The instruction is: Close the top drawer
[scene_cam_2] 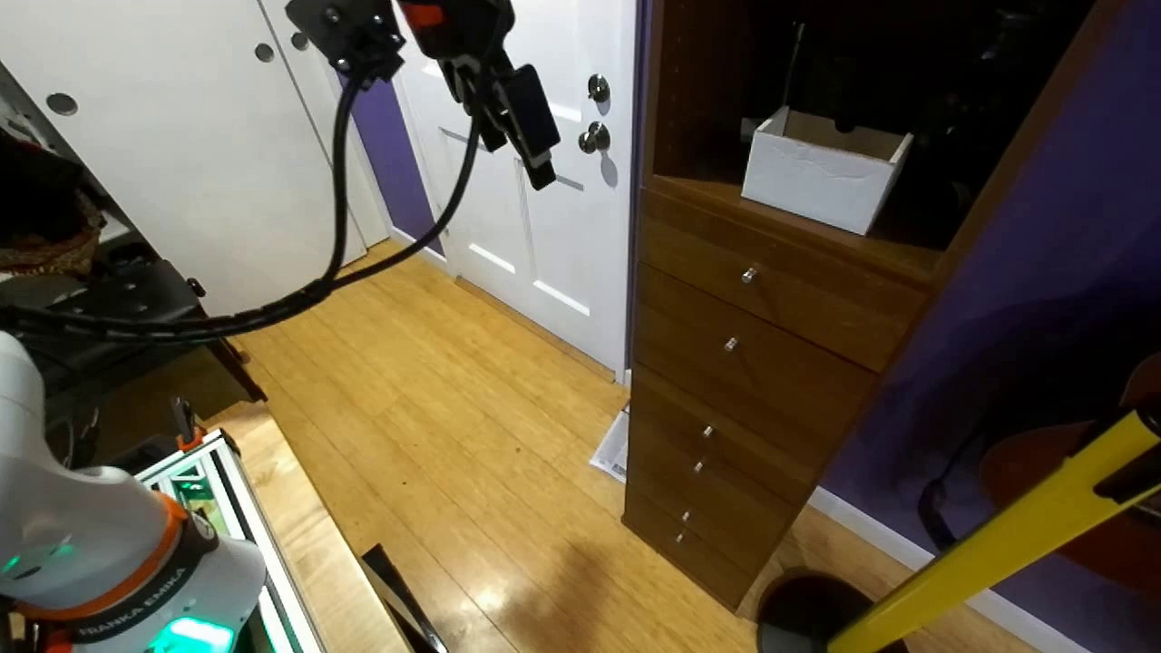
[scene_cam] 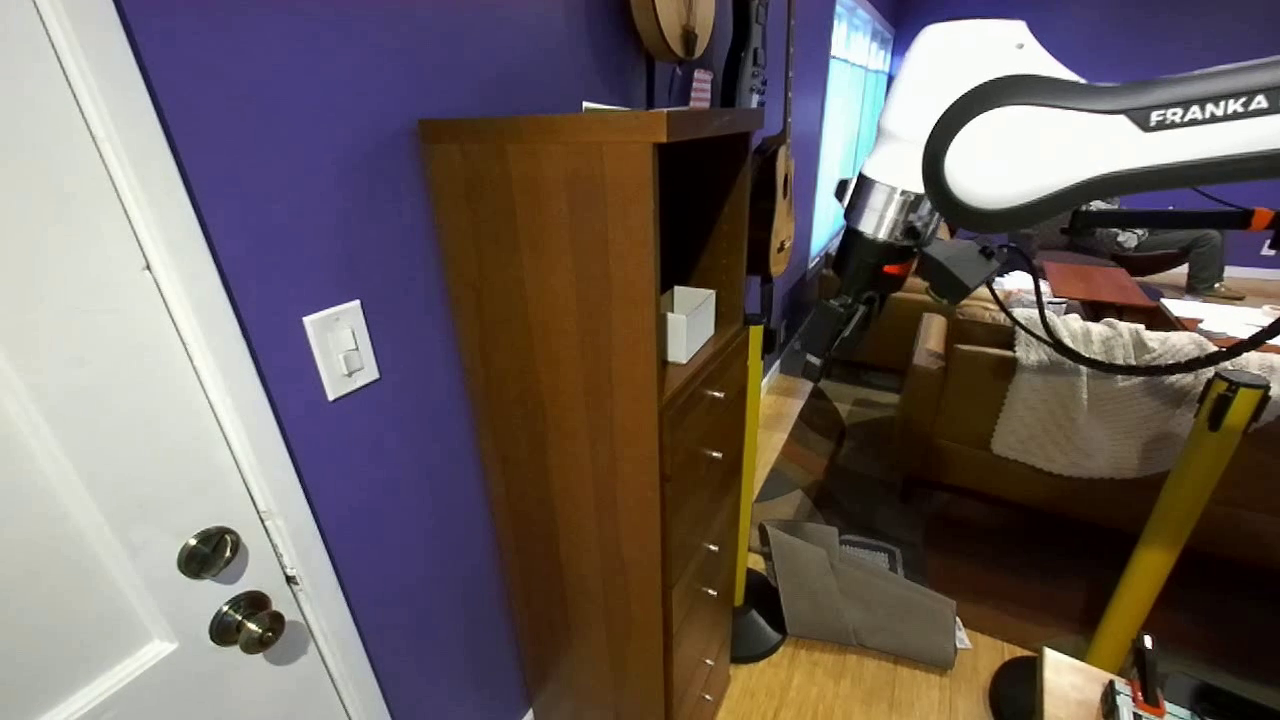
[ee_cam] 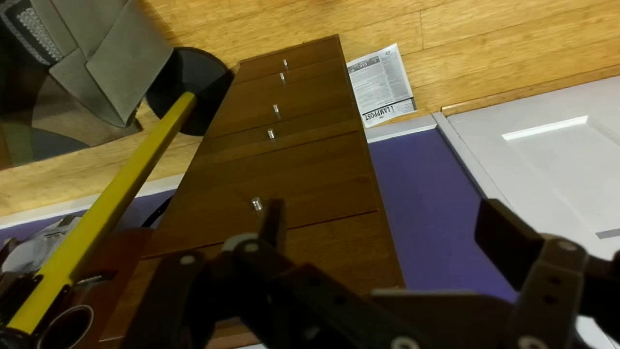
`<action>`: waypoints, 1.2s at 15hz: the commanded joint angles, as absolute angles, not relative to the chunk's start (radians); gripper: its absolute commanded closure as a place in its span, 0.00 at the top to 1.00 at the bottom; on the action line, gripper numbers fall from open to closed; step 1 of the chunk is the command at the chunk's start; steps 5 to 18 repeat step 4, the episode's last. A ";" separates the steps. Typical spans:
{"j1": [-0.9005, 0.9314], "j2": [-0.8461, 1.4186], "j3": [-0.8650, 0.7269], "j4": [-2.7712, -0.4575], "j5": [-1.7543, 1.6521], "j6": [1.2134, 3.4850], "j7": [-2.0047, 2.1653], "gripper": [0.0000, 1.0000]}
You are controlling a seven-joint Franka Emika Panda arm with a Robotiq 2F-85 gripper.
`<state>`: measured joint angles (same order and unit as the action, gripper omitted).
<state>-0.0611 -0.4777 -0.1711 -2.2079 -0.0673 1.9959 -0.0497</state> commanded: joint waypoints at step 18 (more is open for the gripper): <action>-0.095 -0.513 -0.144 -2.229 -0.060 1.992 -0.043 1.00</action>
